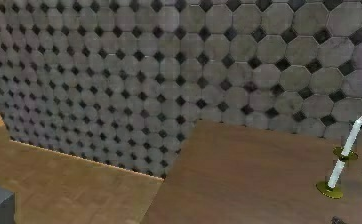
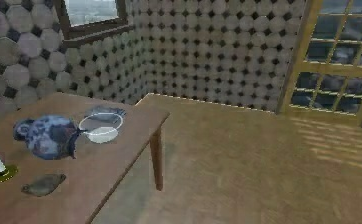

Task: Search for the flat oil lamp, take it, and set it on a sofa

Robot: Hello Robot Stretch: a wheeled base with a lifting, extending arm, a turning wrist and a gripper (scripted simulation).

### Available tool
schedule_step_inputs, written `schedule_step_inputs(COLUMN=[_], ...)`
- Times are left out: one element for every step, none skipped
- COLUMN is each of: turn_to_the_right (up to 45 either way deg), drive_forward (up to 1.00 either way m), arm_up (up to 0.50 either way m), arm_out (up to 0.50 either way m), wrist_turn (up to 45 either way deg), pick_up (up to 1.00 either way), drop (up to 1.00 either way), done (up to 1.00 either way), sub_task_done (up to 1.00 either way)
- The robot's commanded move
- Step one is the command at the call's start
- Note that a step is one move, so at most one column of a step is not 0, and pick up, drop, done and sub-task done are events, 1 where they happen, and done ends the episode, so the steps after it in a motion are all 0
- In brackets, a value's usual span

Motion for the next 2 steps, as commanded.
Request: schedule_step_inputs(turn_to_the_right=[-33.0,0.0], drive_forward=[0.0,0.0], arm_up=[0.0,0.5], arm_out=[0.0,0.0], wrist_turn=[0.0,0.0], pick_up=[0.0,0.0], drop=[0.0,0.0], done=[0.0,0.0], sub_task_done=[0.0,0.0])
